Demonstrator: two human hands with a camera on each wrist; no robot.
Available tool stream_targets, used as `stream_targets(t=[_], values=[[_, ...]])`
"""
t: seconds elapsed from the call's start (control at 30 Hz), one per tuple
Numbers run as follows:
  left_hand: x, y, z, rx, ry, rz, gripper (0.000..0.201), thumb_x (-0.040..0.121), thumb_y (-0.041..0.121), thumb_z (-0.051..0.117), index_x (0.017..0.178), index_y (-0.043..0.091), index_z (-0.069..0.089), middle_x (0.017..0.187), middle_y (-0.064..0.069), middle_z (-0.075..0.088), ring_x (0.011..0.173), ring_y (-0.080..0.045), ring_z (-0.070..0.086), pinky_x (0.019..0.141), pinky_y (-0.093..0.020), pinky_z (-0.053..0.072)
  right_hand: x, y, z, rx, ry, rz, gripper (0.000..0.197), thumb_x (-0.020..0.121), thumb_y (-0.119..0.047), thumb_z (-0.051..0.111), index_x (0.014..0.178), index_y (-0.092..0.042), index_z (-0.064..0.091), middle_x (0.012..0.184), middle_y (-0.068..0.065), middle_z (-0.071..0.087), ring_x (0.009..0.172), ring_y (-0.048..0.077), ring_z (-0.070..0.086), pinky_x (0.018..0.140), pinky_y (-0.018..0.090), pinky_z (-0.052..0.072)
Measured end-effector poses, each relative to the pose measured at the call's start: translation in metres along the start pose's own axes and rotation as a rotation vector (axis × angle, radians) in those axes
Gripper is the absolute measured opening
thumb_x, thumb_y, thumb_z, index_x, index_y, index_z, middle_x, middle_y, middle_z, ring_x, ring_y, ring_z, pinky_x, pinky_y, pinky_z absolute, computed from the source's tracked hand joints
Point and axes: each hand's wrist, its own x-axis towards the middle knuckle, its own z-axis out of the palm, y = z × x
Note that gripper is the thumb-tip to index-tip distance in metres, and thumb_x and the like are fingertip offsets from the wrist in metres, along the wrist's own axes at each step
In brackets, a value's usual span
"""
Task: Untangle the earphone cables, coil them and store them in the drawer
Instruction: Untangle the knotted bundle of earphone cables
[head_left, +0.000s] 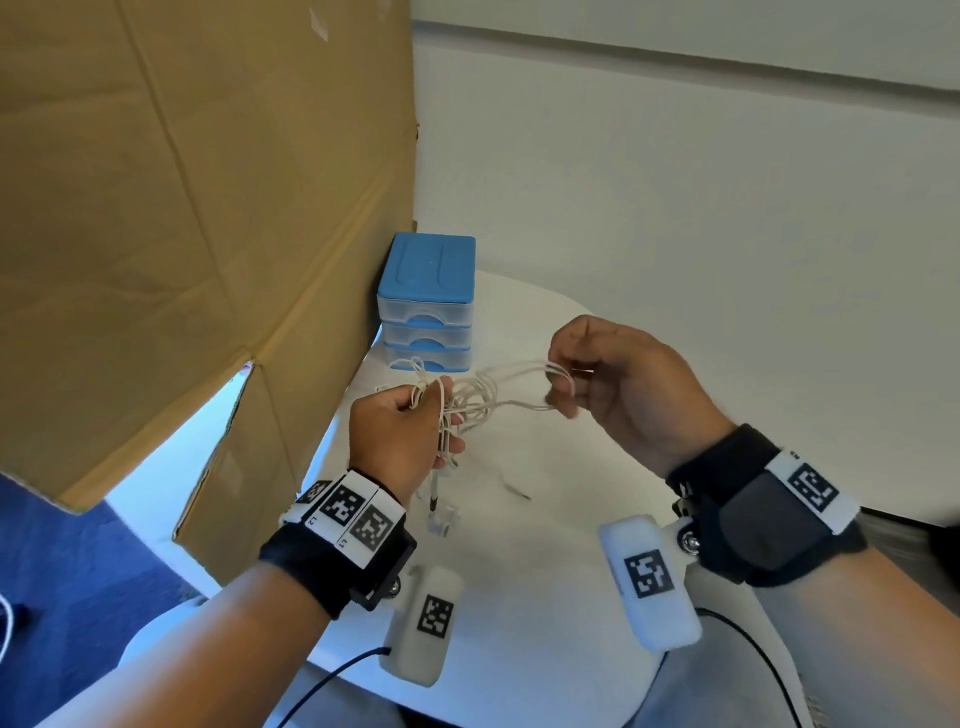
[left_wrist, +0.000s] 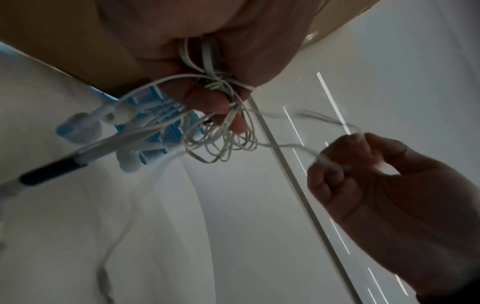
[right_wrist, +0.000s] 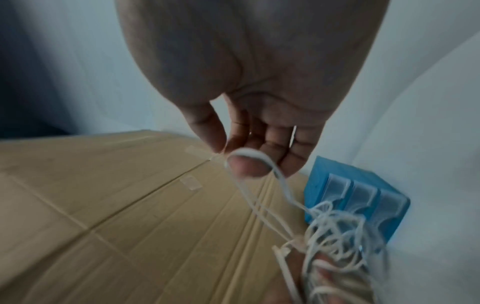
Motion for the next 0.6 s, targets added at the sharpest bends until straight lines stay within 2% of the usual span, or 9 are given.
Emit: stream_targets(t=[0.07,0.1,0.13,0.2,0.27,0.37,0.47,0.53,0.6], values=[[-0.001,0.003,0.0,-0.001,-0.008,0.034,0.023,0.093,0.023,0.063,0.072,0.014,0.071,0.056,-0.002,0.068,0.039,-0.015,0.06,0.035,-0.017,0.037,0.001,-0.001,-0.005,-0.268,0.031,0.022,0.036,0.076,-0.036,0.075,0.085,-0.002,0.068,0.054,0.006,0.049,0.05,0.017,0.039,0.055,0.026,0.035],[-0.003,0.004,0.001,0.01,-0.02,0.063,0.023,0.093,0.02,0.061,0.073,0.016,0.071,0.054,0.0,0.067,0.04,-0.015,0.061,0.036,-0.018,0.037,0.001,0.0,-0.006,-0.439,0.025,0.02,0.044,0.071,-0.049,0.081,0.086,-0.008,0.072,0.055,0.009,0.05,0.053,0.015,0.038,0.057,0.024,0.034],[-0.005,0.004,0.002,0.026,-0.032,0.092,0.024,0.094,0.019,0.06,0.073,0.017,0.072,0.052,0.001,0.067,0.04,-0.016,0.061,0.036,-0.018,0.037,0.0,0.001,-0.006,-0.586,0.012,0.014,0.041,0.07,-0.055,0.079,0.083,-0.016,0.076,0.056,0.011,0.052,0.055,0.014,0.038,0.058,0.022,0.034],[-0.008,0.003,0.005,0.056,-0.048,0.13,0.026,0.093,0.02,0.062,0.068,0.016,0.07,0.051,0.001,0.066,0.041,-0.019,0.062,0.036,-0.019,0.037,-0.002,0.004,-0.004,-0.732,-0.02,0.003,0.027,0.078,-0.048,0.076,0.07,-0.022,0.077,0.053,0.003,0.052,0.052,0.01,0.038,0.056,0.019,0.035],[-0.008,0.001,0.006,0.076,-0.052,0.137,0.029,0.091,0.023,0.065,0.064,0.014,0.069,0.053,-0.002,0.067,0.042,-0.021,0.063,0.036,-0.02,0.037,-0.003,0.006,-0.004,-0.759,-0.024,-0.014,0.027,0.085,-0.035,0.073,0.062,-0.021,0.074,0.048,-0.01,0.05,0.047,0.005,0.039,0.052,0.014,0.035],[-0.005,-0.001,0.005,0.087,-0.047,0.129,0.03,0.09,0.024,0.066,0.063,0.012,0.068,0.057,-0.007,0.068,0.042,-0.022,0.064,0.036,-0.02,0.036,-0.005,0.004,-0.005,-0.691,-0.036,-0.102,0.023,0.089,-0.024,0.07,0.073,-0.008,0.073,0.053,-0.009,0.056,0.052,0.004,0.046,0.056,0.013,0.038],[-0.003,-0.005,0.003,0.106,-0.045,0.094,0.029,0.091,0.024,0.065,0.066,0.011,0.07,0.062,-0.009,0.07,0.043,-0.023,0.064,0.038,-0.02,0.037,-0.006,-0.001,-0.005,-0.529,-0.044,-0.16,0.021,0.091,-0.021,0.068,0.077,-0.006,0.071,0.071,0.002,0.064,0.071,0.013,0.054,0.073,0.026,0.044],[0.001,-0.007,0.0,0.088,-0.027,0.041,0.027,0.092,0.021,0.062,0.072,0.008,0.071,0.068,-0.009,0.072,0.043,-0.021,0.062,0.039,-0.02,0.038,-0.008,-0.011,-0.006,-0.282,-0.063,-0.17,0.02,0.089,-0.016,0.063,0.07,-0.01,0.069,0.075,0.003,0.067,0.077,0.016,0.059,0.079,0.028,0.047],[0.006,-0.006,-0.004,0.048,0.0,-0.004,0.027,0.093,0.022,0.062,0.074,0.004,0.071,0.069,-0.008,0.072,0.04,-0.018,0.059,0.04,-0.021,0.038,-0.014,-0.025,-0.008,0.095,-0.105,-0.136,0.024,0.083,-0.009,0.056,0.06,-0.011,0.063,0.073,0.008,0.067,0.076,0.022,0.062,0.08,0.032,0.05]])
